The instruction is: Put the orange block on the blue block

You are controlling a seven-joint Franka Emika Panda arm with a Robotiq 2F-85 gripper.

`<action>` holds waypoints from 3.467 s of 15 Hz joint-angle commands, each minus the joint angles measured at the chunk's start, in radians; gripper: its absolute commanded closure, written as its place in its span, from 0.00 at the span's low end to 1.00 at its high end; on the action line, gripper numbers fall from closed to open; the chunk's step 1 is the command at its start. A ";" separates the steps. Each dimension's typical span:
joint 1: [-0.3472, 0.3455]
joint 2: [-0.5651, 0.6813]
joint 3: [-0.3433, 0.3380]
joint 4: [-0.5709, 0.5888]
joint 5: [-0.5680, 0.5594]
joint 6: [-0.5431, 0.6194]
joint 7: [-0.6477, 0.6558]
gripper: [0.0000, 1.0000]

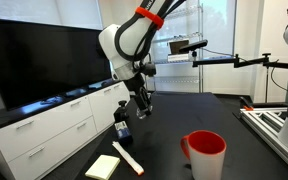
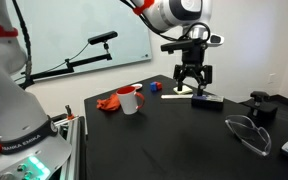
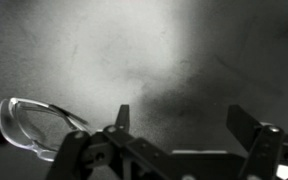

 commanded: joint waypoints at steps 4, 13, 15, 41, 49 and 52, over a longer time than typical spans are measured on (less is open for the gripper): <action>0.008 0.009 -0.028 0.025 0.055 0.021 0.033 0.00; -0.001 0.080 -0.002 0.072 0.147 -0.038 0.014 0.00; 0.011 0.122 0.012 0.119 0.190 -0.060 0.037 0.00; 0.204 0.136 0.121 0.144 0.148 0.049 -0.015 0.00; 0.190 0.187 0.113 0.182 0.148 0.048 -0.027 0.00; 0.188 0.207 0.099 0.175 0.113 0.122 -0.047 0.00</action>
